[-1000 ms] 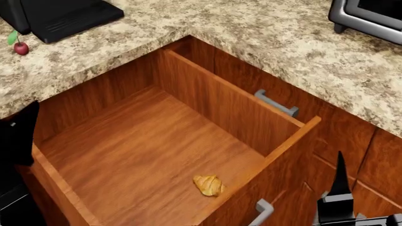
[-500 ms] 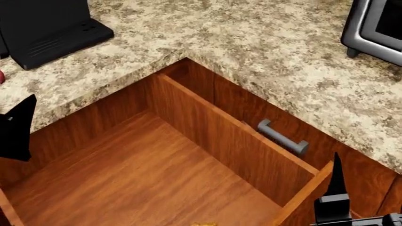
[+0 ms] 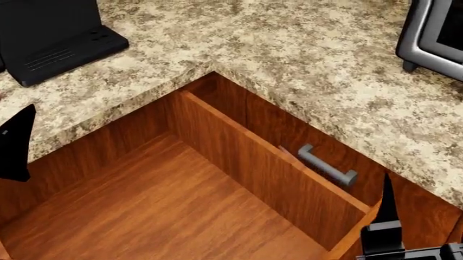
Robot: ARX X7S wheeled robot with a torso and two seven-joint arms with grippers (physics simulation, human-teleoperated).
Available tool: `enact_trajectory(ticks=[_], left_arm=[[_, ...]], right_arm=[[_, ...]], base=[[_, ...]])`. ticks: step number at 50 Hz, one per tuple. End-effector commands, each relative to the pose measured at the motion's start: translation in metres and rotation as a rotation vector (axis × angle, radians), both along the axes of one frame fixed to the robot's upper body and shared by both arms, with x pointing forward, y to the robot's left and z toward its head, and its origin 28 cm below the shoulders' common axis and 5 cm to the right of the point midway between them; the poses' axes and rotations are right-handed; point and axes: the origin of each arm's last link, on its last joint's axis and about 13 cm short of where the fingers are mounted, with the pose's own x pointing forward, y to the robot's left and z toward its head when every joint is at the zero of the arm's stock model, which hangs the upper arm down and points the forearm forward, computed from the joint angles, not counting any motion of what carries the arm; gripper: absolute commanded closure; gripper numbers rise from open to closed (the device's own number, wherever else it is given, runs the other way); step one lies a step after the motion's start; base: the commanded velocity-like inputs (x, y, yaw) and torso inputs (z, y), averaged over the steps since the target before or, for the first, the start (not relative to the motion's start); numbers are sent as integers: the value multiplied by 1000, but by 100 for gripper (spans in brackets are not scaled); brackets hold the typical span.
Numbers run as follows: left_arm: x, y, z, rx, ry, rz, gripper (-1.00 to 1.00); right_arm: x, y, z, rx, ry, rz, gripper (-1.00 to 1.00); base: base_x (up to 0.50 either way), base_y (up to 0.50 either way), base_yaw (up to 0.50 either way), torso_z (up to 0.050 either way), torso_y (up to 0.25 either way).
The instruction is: Close the right drawer.
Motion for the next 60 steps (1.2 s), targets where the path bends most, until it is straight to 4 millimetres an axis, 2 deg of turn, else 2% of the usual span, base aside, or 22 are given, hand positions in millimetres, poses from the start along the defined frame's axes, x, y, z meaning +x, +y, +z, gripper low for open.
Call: enact_trajectory(ticks=[1,25,41,52,60], left_arm=[[-1,2,1,-1,-4,3,-100],[2,-4,-2,1,1,5,-100],[-1,0,-1,0,3,1,-100],[-1,-2,-2,0,5,-6,-100],[-1,-2,-2,-4,5,-8,-100]], right_arm=[[0,0,0,-9,-7,6,-100],[1,0,0,-12,1,11,-100],[0,0,1,-13,5,11,-100],[-8,-6,3,11,-11,-3,-100],[-27,-17,-6,23,24,-18,-100]], base=[[214,-223,0,0,0],[131,-136,0,0,0],[81,-84,0,0,1],[0,0,0,0,0],[0,0,0,0,0]])
